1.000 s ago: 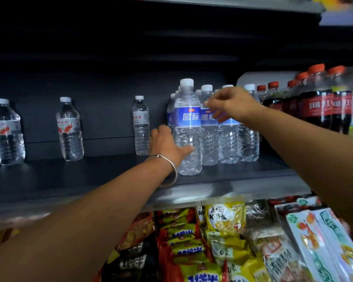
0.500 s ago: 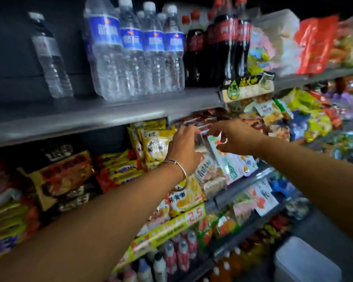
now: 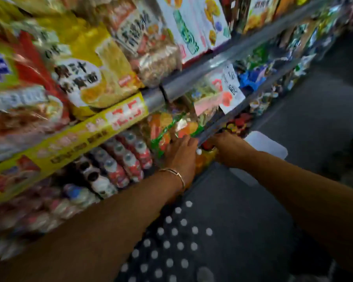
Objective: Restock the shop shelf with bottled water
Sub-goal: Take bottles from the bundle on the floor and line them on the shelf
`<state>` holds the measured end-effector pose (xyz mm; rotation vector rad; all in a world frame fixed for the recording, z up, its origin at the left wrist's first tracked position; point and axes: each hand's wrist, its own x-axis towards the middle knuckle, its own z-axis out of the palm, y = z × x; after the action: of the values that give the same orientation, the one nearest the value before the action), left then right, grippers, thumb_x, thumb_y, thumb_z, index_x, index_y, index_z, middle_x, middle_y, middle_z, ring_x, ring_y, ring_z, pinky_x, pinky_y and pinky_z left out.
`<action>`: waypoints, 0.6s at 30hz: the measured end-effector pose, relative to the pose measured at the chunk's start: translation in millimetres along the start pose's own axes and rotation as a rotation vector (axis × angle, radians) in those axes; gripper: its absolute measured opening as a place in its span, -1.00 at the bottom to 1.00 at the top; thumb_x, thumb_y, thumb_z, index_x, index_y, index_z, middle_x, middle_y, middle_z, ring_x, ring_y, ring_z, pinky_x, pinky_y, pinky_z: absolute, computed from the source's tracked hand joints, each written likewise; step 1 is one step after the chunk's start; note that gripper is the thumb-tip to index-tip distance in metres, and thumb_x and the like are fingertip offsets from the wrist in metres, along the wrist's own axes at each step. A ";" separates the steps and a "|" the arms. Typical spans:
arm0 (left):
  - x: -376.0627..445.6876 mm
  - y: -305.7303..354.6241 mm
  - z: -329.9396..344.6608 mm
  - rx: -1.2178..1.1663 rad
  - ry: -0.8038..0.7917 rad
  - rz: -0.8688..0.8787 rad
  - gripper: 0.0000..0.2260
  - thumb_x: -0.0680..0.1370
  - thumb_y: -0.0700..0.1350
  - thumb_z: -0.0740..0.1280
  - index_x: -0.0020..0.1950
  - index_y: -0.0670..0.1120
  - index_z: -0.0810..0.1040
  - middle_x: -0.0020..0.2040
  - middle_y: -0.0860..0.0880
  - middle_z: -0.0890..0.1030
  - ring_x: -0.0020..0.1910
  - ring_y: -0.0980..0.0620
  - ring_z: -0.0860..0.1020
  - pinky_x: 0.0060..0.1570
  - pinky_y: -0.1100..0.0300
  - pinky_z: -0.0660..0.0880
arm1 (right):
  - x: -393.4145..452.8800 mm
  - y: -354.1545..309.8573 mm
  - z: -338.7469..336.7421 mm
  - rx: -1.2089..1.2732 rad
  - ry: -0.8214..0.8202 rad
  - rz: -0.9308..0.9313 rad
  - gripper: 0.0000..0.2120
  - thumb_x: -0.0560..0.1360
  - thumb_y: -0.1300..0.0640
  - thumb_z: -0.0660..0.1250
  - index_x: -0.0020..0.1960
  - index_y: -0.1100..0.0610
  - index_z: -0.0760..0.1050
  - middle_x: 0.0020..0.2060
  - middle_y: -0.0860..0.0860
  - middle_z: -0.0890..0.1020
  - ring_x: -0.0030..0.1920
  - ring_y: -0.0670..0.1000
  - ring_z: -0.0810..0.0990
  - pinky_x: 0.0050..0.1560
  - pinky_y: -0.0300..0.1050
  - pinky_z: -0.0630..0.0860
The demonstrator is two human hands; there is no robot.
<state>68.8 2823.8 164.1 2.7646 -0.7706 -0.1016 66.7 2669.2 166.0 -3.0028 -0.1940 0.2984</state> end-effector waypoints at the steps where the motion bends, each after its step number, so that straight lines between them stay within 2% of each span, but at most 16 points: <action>1: 2.8 -6.0 28.0 -0.006 -0.038 0.001 -0.58 0.48 -0.21 0.28 0.33 -0.09 0.33 0.32 -0.08 0.35 0.33 -0.10 0.32 0.27 0.01 0.29 | 4.4 7.3 25.7 0.034 -0.032 0.008 -0.61 0.44 0.16 0.26 0.26 0.11 0.46 0.23 0.15 0.51 0.22 0.19 0.50 0.13 0.01 0.48; 8: 16.1 -51.7 205.8 0.006 -0.266 -0.093 -0.53 0.46 -0.15 0.38 0.32 -0.02 0.30 0.32 -0.02 0.32 0.34 -0.08 0.30 0.26 -0.01 0.29 | 47.6 41.6 213.0 0.144 -0.219 0.051 -0.49 0.49 0.20 0.27 0.42 0.12 0.29 0.31 0.13 0.45 0.29 0.16 0.44 0.23 -0.02 0.41; 15: 18.1 -109.3 358.9 -0.034 -0.359 -0.203 -0.59 0.52 -0.19 0.29 0.34 -0.03 0.30 0.33 -0.06 0.32 0.34 -0.12 0.27 0.26 0.00 0.27 | 97.7 48.2 381.6 0.179 -0.371 0.028 -0.54 0.50 0.15 0.30 0.37 0.15 0.32 0.32 0.15 0.43 0.32 0.17 0.40 0.29 0.07 0.38; 18: 15.7 -128.2 408.5 -0.052 -0.399 -0.260 -0.59 0.53 -0.18 0.28 0.36 -0.03 0.28 0.35 -0.05 0.30 0.37 -0.10 0.24 0.28 0.00 0.21 | 112.9 50.1 443.8 0.188 -0.388 0.053 -0.46 0.47 0.12 0.36 0.40 0.14 0.28 0.32 0.14 0.43 0.33 0.16 0.38 0.30 0.05 0.37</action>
<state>89.5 2823.9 -263.8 2.8125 -0.4762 -0.7304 92.2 2681.6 -293.8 -2.7388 -0.1112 0.8529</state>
